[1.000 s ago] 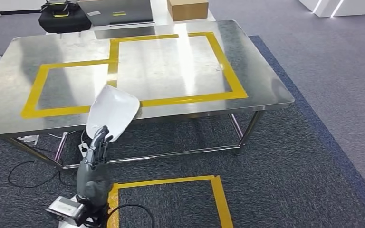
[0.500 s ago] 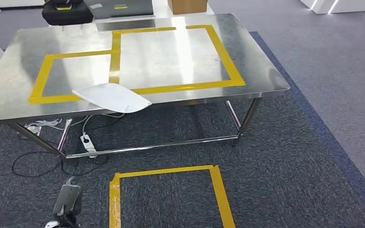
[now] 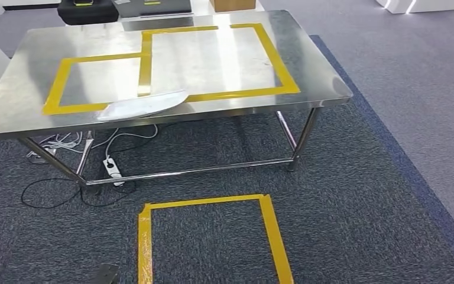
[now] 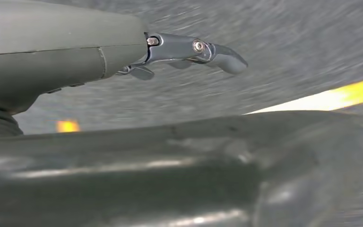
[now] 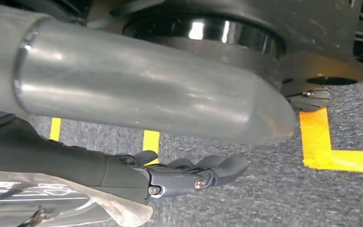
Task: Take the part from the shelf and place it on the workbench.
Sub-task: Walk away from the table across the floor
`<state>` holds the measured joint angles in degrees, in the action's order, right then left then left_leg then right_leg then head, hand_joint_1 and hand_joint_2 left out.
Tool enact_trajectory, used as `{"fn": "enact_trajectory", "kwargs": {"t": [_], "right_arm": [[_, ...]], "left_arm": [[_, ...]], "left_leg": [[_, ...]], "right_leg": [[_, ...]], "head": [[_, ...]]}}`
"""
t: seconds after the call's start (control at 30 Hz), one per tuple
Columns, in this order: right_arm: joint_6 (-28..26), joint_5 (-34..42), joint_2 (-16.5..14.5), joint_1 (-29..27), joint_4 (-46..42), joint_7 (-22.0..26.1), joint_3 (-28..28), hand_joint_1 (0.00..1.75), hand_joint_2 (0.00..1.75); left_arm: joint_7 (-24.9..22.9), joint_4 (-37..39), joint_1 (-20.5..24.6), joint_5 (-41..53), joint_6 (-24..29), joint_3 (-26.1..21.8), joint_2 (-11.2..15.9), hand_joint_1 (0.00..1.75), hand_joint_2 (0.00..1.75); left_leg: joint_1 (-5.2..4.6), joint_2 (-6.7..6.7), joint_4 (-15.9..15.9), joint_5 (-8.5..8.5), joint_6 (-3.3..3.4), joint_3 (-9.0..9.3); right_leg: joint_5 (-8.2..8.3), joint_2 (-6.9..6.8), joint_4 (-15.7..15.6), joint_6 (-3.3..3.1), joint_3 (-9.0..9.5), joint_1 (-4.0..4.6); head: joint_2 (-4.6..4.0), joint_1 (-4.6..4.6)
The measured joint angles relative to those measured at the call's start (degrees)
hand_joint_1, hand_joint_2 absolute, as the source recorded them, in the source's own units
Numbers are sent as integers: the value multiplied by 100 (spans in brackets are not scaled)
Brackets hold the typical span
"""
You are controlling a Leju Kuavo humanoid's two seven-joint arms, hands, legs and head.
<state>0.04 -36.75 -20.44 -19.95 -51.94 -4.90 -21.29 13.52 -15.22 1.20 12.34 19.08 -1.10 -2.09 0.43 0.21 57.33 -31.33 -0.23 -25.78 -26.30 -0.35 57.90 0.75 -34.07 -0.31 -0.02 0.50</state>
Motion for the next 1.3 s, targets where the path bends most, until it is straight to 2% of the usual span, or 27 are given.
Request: {"fn": "enact_trajectory", "kwargs": {"t": [0.1,0.17,0.23,0.27,0.3,0.33,0.37,0.4,0.43,0.5,0.53,0.57,0.63,0.67,0.73,0.77,0.8,0.83,0.87,0.93,0.97,1.03,1.1,1.13,1.2,1.27,1.3], "right_arm": [[-21,-64,0,79,98,12,-113,0,0],[-33,-72,0,90,145,7,-159,0,0],[-40,-78,1,99,174,5,-186,0,0],[-43,-80,2,106,186,6,-197,0,0],[-46,-80,2,113,197,7,-209,0,0],[-48,-80,2,117,207,7,-219,0,0],[-49,-80,2,121,215,7,-227,0,0],[-49,-80,2,126,220,7,-236,0,0],[-51,-80,2,137,223,7,-244,0,0],[-69,-76,2,168,227,-19,-253,0,0],[-100,-75,2,185,237,-50,-254,0,0],[-156,-80,2,207,271,-62,-258,0,0],[-353,-106,15,329,510,69,-314,0,0],[-469,-124,34,442,716,214,-373,0,0],[-647,-155,96,703,1187,491,-523,0,0],[-699,-167,130,813,1386,579,-590,0,0],[-734,-181,163,900,1566,641,-652,0,0],[-768,-195,192,974,1729,689,-708,0,0],[-792,-210,219,1041,1872,727,-760,0,0],[-833,-242,257,1167,2139,788,-854,0,0],[-850,-256,270,1226,2249,809,-891,0,0],[-886,-279,291,1322,2431,846,-956,0,0],[-910,-291,318,1374,2562,864,-1016,0,0],[-917,-293,332,1385,2618,866,-1040,0,0],[-923,-298,365,1408,2704,866,-1084,0,0],[-924,-302,388,1441,2765,867,-1112,0,0],[-924,-303,398,1453,2793,867,-1124,0,0]], "left_arm": [[-244,153,-37,116,-8,129,-101,0,0],[-284,211,-53,120,-9,172,-156,0,0],[-296,244,-53,122,-8,192,-178,0,0],[-298,258,-53,123,-9,199,-189,0,0],[-299,273,-52,125,-13,206,-198,0,0],[-300,285,-52,127,-17,213,-208,0,0],[-302,294,-51,128,-20,221,-215,0,0],[-304,299,-50,129,-21,233,-220,0,0],[-305,302,-49,131,-22,248,-226,0,0],[-307,307,-46,174,-24,283,-235,0,0],[-315,312,-40,223,-25,304,-239,0,0],[-325,319,-35,281,-30,327,-242,0,0],[-358,333,-28,375,-59,383,-240,0,0],[-372,337,-32,402,-75,411,-236,0,0],[-386,341,-25,448,-85,448,-228,0,0],[-385,341,-16,468,-81,457,-225,0,0],[-381,342,-5,494,-73,465,-222,0,0],[-374,342,2,522,-55,477,-218,0,0],[-363,342,5,557,-20,492,-212,0,0],[-317,342,6,651,126,550,-194,0,0],[-290,343,4,702,217,580,-188,0,0],[-256,346,0,771,356,626,-179,0,0],[-252,349,6,789,406,665,-188,0,0],[-254,349,9,790,415,686,-191,0,0],[-265,350,3,787,420,719,-201,0,0],[-292,361,-14,785,413,728,-208,0,0],[-311,369,-21,785,405,728,-210,0,0]], "left_leg": [[-7,7,-92,33,96,-68],[4,31,-100,148,200,-201],[-13,48,-92,266,256,-344],[-26,56,-82,329,261,-425],[-39,64,-70,392,264,-512],[-51,70,-54,454,262,-603],[-61,72,-36,513,257,-692],[-68,71,-17,567,247,-766],[-82,67,6,618,229,-829],[-94,63,36,726,180,-905],[-92,64,36,780,148,-928],[-82,65,25,832,113,-942],[-55,53,71,750,35,-981],[-45,45,215,550,-1,-1024],[-30,32,808,-28,-57,-1166],[-26,30,1172,-234,-73,-1226],[-24,27,1448,-291,-82,-1247],[-23,23,1569,-217,-83,-1197],[-21,6,1466,-53,-74,-1048],[-17,-194,766,212,-18,-537],[-11,-333,377,239,17,-296],[-20,-491,-42,162,77,-79],[-23,-360,-133,171,122,-97],[-12,-280,-171,195,157,-115],[12,-115,-218,269,221,-175],[2,57,-215,319,241,-255],[-2,145,-210,342,236,-293]], "right_leg": [[50,3,26,105,-83,-4],[-316,15,303,160,-209,-15],[-885,21,952,182,-376,-24],[-1043,21,1297,187,-425,-25],[-1058,21,1533,188,-417,-24],[-939,21,1599,180,-329,-24],[-749,21,1465,165,-146,-24],[-583,22,1151,144,128,-23],[-524,23,702,122,468,-16],[-626,30,-93,78,985,5],[-689,32,-301,57,1084,22],[-689,32,-368,24,1073,29],[-599,26,-375,-67,976,26],[-537,29,-383,-115,923,19],[-416,58,-378,-158,794,19],[-357,76,-369,-158,721,22],[-306,95,-353,-150,648,24],[-258,121,-328,-142,582,26],[-214,158,-295,-132,515,26],[-138,254,-216,-103,384,24],[-101,311,-180,-80,316,22],[-19,423,-140,-13,204,6],[49,525,-120,65,111,-8],[12,496,-62,96,42,-4],[-286,304,370,141,-197,3],[-697,127,1133,185,-513,-4],[-807,93,1412,204,-598,-12]], "head": [[0,-7],[0,-25],[0,-39],[0,-38],[0,-37],[0,-37],[0,-36],[0,-36],[0,-37],[0,-28],[0,-26],[0,-23],[0,-22],[0,-11],[0,9],[0,14],[0,14],[0,14],[0,15],[0,15],[0,14],[0,20],[0,28],[0,21],[0,-24],[0,-60],[0,-60]]}}
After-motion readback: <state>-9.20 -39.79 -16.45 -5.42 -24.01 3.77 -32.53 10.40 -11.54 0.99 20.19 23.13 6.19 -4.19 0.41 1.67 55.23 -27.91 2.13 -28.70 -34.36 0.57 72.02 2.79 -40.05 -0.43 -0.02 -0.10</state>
